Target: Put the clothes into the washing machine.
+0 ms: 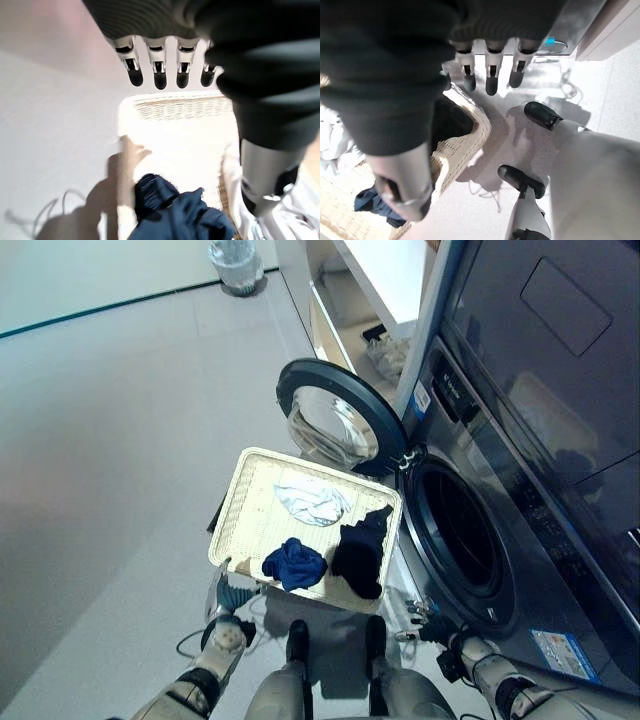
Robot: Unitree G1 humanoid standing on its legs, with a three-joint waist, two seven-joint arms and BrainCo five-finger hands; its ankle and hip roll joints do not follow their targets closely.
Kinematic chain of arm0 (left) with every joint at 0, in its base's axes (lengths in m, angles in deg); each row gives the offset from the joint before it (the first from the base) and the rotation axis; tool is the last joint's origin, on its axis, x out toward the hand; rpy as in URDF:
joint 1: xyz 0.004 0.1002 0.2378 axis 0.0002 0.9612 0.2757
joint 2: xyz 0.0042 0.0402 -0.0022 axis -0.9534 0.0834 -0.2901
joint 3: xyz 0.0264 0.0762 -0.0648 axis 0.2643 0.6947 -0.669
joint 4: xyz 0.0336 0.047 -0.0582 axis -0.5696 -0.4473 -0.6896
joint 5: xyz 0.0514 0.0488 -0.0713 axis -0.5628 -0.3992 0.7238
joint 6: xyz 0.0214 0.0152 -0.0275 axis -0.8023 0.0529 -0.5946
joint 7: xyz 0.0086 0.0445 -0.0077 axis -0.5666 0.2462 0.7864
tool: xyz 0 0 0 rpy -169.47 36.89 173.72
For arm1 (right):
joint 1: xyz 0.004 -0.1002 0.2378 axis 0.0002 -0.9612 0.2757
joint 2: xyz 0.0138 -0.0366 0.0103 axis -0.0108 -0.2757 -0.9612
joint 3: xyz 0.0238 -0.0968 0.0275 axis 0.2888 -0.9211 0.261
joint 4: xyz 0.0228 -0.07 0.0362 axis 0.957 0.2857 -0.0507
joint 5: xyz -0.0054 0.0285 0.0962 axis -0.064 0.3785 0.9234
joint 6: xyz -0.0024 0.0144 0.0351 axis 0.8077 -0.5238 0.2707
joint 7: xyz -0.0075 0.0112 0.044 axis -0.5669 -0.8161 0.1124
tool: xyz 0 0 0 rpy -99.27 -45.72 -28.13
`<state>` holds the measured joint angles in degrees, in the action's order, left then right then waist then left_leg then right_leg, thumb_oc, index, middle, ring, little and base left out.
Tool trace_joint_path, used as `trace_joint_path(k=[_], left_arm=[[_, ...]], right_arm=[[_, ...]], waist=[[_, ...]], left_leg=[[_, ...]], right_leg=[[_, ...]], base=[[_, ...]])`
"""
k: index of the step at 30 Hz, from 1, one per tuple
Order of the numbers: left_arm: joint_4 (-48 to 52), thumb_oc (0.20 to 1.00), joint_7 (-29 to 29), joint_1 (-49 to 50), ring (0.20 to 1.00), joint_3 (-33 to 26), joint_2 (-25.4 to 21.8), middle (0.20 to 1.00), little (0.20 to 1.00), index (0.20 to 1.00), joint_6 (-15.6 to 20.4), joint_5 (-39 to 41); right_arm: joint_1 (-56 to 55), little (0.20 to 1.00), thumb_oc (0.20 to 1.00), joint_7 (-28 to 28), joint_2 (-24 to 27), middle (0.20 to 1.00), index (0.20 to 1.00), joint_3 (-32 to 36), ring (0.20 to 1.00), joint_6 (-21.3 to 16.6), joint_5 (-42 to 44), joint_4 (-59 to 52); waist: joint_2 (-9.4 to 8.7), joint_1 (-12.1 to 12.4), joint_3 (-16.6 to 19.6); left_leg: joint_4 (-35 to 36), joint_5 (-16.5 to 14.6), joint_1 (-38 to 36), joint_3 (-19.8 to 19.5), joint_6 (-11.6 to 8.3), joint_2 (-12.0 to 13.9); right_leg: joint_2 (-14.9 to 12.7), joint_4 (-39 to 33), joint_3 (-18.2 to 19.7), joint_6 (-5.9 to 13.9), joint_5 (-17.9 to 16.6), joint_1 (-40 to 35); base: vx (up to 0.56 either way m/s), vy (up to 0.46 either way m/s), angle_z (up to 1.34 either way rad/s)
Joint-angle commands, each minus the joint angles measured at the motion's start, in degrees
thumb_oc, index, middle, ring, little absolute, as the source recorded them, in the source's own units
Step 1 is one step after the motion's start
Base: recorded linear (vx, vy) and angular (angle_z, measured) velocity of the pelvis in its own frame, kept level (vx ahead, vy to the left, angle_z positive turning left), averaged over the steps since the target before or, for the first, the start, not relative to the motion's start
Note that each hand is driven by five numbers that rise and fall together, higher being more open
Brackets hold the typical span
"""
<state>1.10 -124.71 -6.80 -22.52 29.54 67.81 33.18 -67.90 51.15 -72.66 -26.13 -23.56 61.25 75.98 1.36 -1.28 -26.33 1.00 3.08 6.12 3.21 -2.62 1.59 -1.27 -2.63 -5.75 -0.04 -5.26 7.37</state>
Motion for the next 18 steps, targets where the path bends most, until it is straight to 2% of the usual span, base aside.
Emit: trace_joint_path(k=[1, 4, 6, 13, 18], left_arm=[[-2.27, 1.000, -3.75, -4.76, 1.000, 1.72, -0.74, 1.000, 1.000, 1.000, -1.61, -3.00], [-3.12, 1.000, -3.35, -7.08, 1.000, 2.04, -1.54, 1.000, 1.000, 1.000, -2.94, -2.87], [-5.02, 1.000, -2.29, -10.44, 1.000, 1.97, -2.91, 1.000, 1.000, 1.000, -5.06, -1.90], [-9.30, 1.000, -0.19, -17.47, 1.000, 2.86, -6.08, 1.000, 1.000, 1.000, -10.88, -2.84], [-10.91, 1.000, 3.36, -21.08, 1.000, 3.65, -8.07, 1.000, 1.000, 1.000, -14.30, -2.56]], right_arm=[[4.17, 1.000, 1.000, 2.21, -0.63, 1.000, 1.000, -3.62, 1.000, -2.07, 2.21, -2.16], [5.98, 1.000, 1.000, 2.76, -0.67, 1.000, 1.000, -4.21, 1.000, -1.56, 2.75, -2.45], [8.19, 1.000, 1.000, 3.39, -0.64, 1.000, 1.000, -4.92, 1.000, -1.45, 3.82, -2.76], [10.99, 1.000, 1.000, 3.70, -0.23, 1.000, 1.000, -6.60, 1.000, -0.83, 5.61, -4.12], [11.46, 1.000, 1.000, 4.02, 0.50, 1.000, 1.000, -7.68, 1.000, -0.12, 6.13, -5.32]], waist=[[-1.74, -1.67, -1.10], [-1.81, -2.06, -2.11], [-2.14, -2.70, -3.45], [-3.40, -4.87, -3.46], [-3.85, -6.30, -3.46]], left_leg=[[-6.74, -3.14, 6.59, -0.04, 1.64, -4.32], [-7.88, -3.06, 8.33, -0.08, 1.56, -4.44], [-9.49, -3.11, 10.76, 0.11, 1.51, -4.77], [-16.60, -3.78, 20.74, 1.65, 0.80, -5.14], [-20.55, -4.70, 26.37, 2.80, 0.65, -4.90]], right_leg=[[-0.17, 8.64, 2.70, 3.78, 2.94, 7.97], [-0.08, 9.75, 3.07, 3.71, 2.92, 9.91], [-0.02, 10.83, 3.78, 3.73, 2.58, 12.70], [-0.85, 14.05, 4.60, 3.50, 1.52, 22.34], [-0.78, 15.90, 5.11, 3.18, 1.28, 27.70]], base=[[-0.06, 0.032, -0.10], [-0.04, 0.027, -0.15], [-0.06, 0.049, -0.20], [-0.04, 0.064, -0.16], [-0.04, 0.046, -0.11]])
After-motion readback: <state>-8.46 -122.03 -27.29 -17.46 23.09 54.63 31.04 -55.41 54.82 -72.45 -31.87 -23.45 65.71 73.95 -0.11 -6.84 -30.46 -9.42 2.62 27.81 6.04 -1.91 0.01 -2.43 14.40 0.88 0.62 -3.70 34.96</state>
